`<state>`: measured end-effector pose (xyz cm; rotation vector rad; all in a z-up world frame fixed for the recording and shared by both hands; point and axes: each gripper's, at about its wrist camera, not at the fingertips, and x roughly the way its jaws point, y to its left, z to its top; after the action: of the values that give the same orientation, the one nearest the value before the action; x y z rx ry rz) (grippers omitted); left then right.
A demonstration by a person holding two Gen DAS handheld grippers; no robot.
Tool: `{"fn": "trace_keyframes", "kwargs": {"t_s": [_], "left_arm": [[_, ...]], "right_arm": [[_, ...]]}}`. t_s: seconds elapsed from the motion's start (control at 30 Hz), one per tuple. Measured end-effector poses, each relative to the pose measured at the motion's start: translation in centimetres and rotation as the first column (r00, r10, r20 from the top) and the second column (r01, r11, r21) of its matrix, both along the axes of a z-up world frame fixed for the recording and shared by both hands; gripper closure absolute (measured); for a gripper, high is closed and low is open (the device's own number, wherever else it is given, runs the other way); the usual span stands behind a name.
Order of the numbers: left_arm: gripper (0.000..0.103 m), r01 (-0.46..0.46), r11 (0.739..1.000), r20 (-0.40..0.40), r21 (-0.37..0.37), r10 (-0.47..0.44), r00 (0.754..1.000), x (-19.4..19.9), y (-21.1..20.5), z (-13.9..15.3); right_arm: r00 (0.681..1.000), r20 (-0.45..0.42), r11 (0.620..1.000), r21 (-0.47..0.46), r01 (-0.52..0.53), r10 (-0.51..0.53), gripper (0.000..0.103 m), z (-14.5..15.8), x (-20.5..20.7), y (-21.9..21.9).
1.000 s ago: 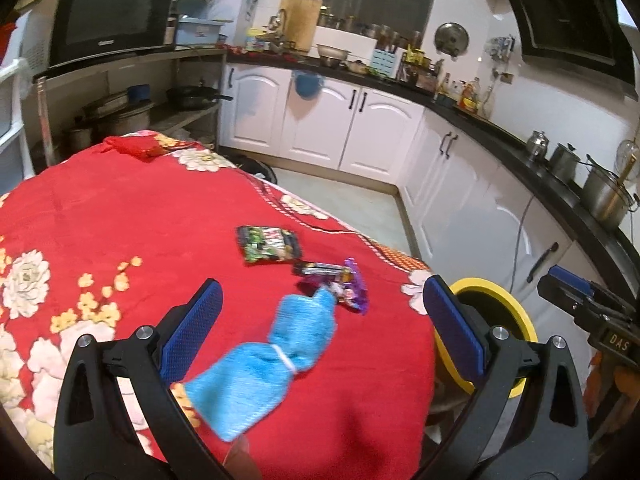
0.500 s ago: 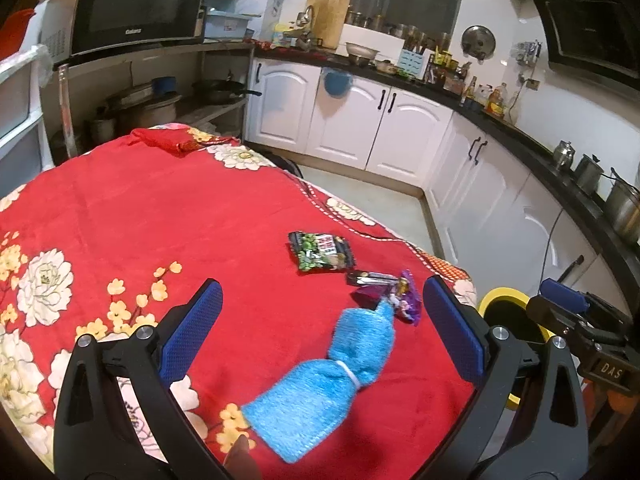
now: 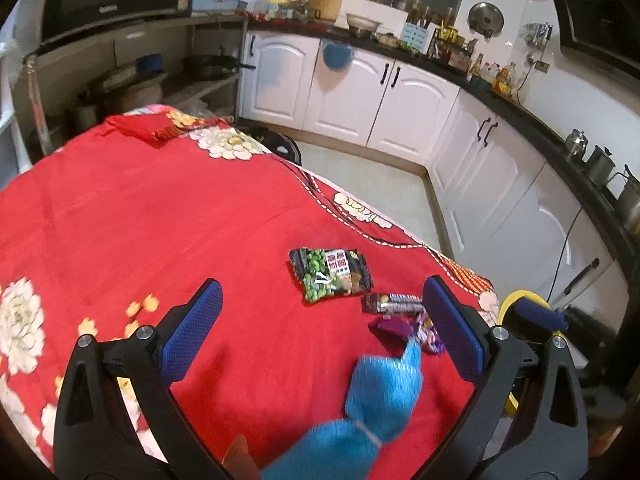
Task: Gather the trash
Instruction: 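Move both open tools back from the bin toward the remaining wrappers on the table, then grasp the green snack packet with the left tool while the right tool grasps the purple wrapper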
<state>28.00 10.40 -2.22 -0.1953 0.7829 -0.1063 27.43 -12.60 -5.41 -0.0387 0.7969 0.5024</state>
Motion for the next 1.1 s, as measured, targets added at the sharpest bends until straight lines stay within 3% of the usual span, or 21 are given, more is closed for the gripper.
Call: {"fn": "trace_keyframes", "kwargs": {"t_s": [0.2, 0.47, 0.53, 0.6, 0.77, 0.9, 1.1], "left_arm": [[0.013, 0.033, 0.999, -0.115, -0.033, -0.037, 0.993, 4.4, 0.0, -2.7], [0.015, 0.0, 0.998, -0.211, -0.061, -0.013, 0.977, 7.4, 0.8, -6.2], [0.017, -0.005, 0.997, -0.229, -0.074, -0.012, 0.973, 7.8, 0.9, -7.0], [0.024, -0.005, 0.996, -0.239, -0.085, -0.015, 0.971, 7.9, 0.9, -7.4], [0.039, 0.016, 0.994, -0.232, -0.104, -0.04, 0.972, 7.7, 0.5, -7.8], [0.071, 0.045, 0.995, -0.23, -0.091, -0.065, 0.971, 7.5, -0.1, -8.0], [0.091, 0.071, 0.994, -0.222, -0.086, -0.089, 0.971, 6.9, -0.3, -7.7]], "right_arm": [[0.996, -0.087, 0.999, -0.024, -0.035, 0.033, 0.06, -3.0, 2.5, 1.4], [0.987, -0.155, 0.998, -0.015, -0.055, 0.052, 0.069, -5.3, 3.6, 1.9], [0.984, -0.168, 0.998, -0.015, -0.066, 0.062, 0.083, -5.6, 3.5, 1.8], [0.982, -0.178, 0.997, -0.009, -0.073, 0.07, 0.09, -5.7, 3.6, 1.8], [0.982, -0.177, 0.997, 0.003, -0.072, 0.071, 0.092, -5.5, 3.2, 1.4], [0.983, -0.171, 0.998, 0.005, -0.06, 0.06, 0.094, -5.3, 2.9, 1.0], [0.988, -0.148, 0.999, -0.009, -0.048, 0.046, 0.094, -4.6, 2.1, 0.4]]}}
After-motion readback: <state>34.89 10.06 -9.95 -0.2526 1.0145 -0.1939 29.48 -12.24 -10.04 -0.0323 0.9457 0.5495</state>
